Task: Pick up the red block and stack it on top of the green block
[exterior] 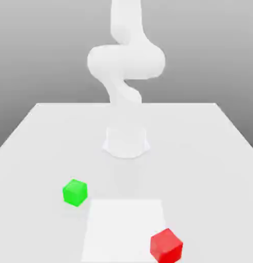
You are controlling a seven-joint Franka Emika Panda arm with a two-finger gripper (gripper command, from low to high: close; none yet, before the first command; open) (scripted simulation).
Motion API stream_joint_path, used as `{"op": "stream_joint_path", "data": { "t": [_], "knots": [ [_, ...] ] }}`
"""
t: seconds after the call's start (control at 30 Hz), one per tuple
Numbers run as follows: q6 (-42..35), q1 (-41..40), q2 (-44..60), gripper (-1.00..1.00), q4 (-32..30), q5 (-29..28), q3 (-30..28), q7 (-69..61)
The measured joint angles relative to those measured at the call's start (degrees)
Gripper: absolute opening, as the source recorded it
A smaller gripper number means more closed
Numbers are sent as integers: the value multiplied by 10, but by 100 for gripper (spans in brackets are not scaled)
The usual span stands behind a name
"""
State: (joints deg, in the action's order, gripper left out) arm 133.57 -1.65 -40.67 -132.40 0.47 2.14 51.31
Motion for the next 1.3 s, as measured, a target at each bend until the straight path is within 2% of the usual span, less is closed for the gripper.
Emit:
{"op": "stream_joint_path", "data": {
  "t": [0.27, 0.6, 0.83, 1.0, 1.03, 1.3],
  "knots": [
    [59, -47, 167, 0, -20, -3, 72, 191],
    [130, -67, 375, 0, -45, -51, 131, 457],
    [179, -35, 520, 0, -62, -77, 120, 637],
    [252, -3, 623, 0, -53, -113, 85, 694],
    [265, 1, 640, -100, -50, -121, 80, 701],
    [256, -2, 628, -100, -52, -115, 84, 697]
  ]
}}
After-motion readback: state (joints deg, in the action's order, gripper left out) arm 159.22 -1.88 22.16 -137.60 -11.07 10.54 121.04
